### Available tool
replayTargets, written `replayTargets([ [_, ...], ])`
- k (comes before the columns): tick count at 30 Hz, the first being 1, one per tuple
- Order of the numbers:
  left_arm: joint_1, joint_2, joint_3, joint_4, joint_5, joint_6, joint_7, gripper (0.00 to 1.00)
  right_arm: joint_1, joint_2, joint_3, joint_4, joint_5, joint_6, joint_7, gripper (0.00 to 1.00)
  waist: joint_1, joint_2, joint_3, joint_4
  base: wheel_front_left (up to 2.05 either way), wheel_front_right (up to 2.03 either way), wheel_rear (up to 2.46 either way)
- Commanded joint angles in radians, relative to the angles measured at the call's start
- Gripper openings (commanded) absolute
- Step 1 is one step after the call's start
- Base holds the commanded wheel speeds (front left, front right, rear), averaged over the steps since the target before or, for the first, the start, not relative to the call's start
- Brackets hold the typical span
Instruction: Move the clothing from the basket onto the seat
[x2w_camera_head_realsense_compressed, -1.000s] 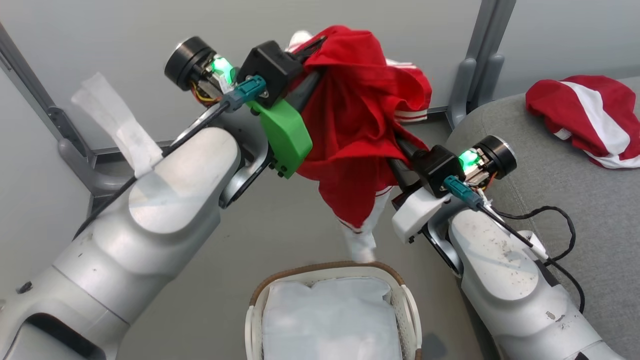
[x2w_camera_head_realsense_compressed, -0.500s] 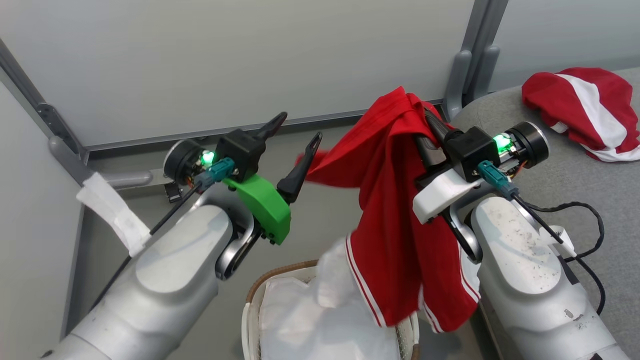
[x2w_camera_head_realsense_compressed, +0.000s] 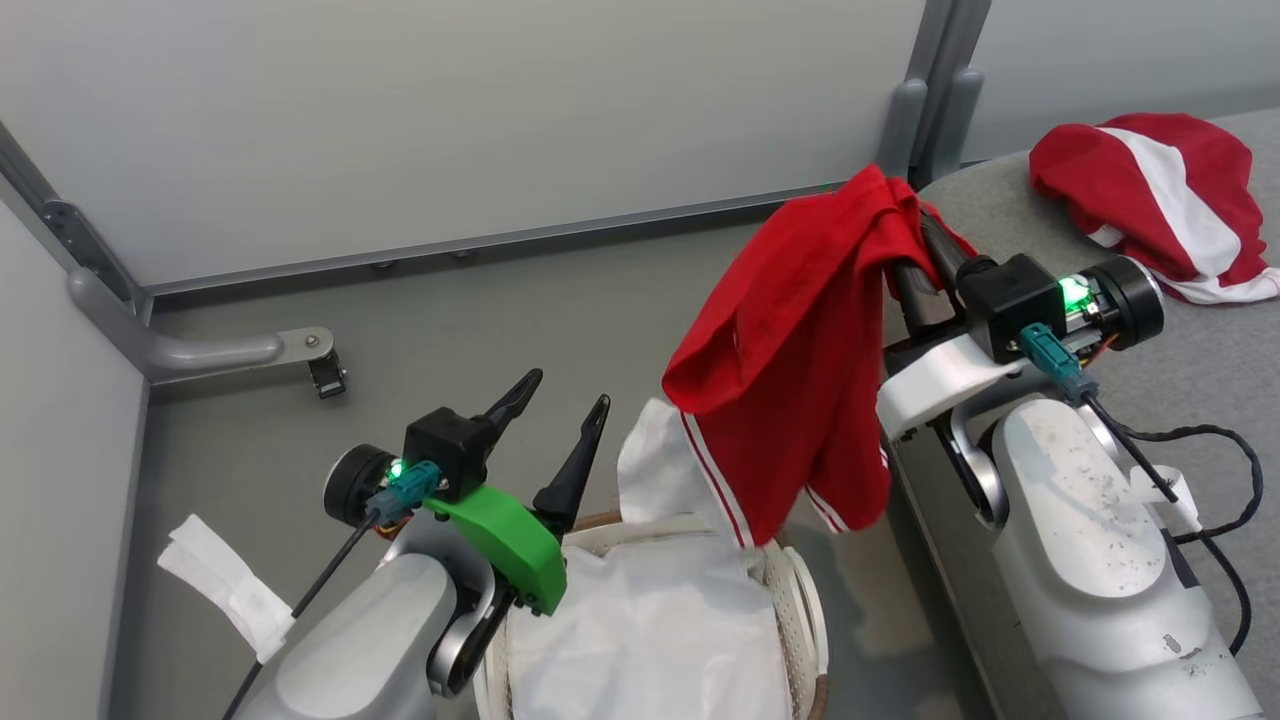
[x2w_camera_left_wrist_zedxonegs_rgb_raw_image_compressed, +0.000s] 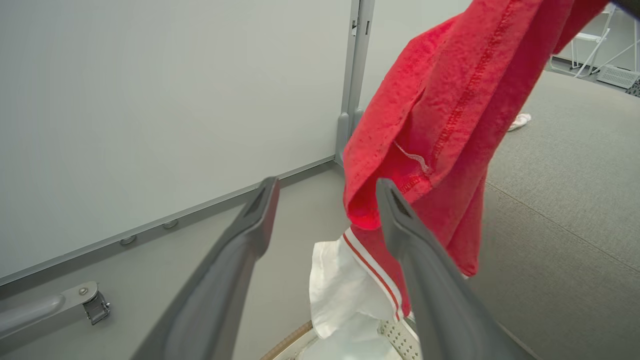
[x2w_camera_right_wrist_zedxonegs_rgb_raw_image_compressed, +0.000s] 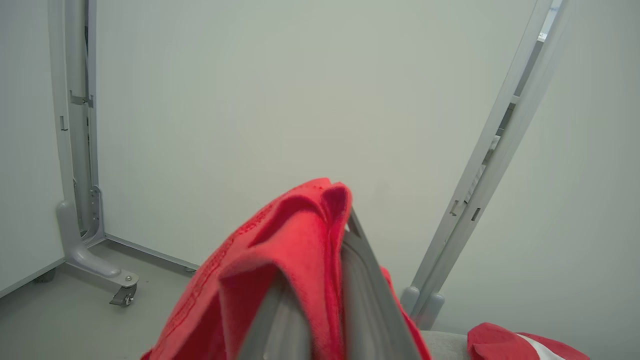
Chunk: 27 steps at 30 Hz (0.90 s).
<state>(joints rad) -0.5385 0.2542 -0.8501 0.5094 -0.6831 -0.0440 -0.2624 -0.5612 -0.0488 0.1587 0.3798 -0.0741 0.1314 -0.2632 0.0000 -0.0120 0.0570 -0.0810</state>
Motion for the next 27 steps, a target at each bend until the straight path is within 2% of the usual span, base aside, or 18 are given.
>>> replayTargets([
  [1, 0.025, -0.004, 0.018, -0.009, 0.017, -0.004, -0.003, 1.00, 0.016, -0.003, -0.014, -0.007, -0.010, -0.001, -0.002, 0.00, 0.0000, 0.0120, 0.003, -0.005, 0.00, 0.00, 0.00],
  [6, 0.061, -0.019, 0.062, -0.028, 0.070, -0.012, -0.002, 1.00, 0.019, -0.003, -0.047, -0.013, -0.024, -0.001, -0.002, 0.00, 0.0000, 0.0120, 0.009, -0.028, 0.00, 0.00, 0.00],
  [12, 0.087, -0.037, 0.101, -0.041, 0.134, -0.025, -0.002, 1.00, 0.023, -0.007, -0.074, -0.023, -0.047, -0.001, -0.002, 0.00, 0.0000, 0.0120, 0.027, -0.091, 0.00, 0.00, 0.00],
  [19, 0.080, -0.068, 0.134, -0.057, 0.212, -0.046, -0.002, 1.00, 0.053, -0.024, -0.114, -0.069, -0.053, -0.001, -0.002, 0.00, 0.0000, 0.0120, 0.095, -0.216, 0.00, 0.00, 0.00],
  [27, 0.041, -0.086, 0.137, -0.052, 0.266, -0.070, -0.002, 1.00, 0.057, -0.017, -0.147, -0.096, -0.044, -0.001, -0.002, 0.00, 0.0000, 0.0120, 0.176, -0.321, 0.00, 0.00, 0.00],
])
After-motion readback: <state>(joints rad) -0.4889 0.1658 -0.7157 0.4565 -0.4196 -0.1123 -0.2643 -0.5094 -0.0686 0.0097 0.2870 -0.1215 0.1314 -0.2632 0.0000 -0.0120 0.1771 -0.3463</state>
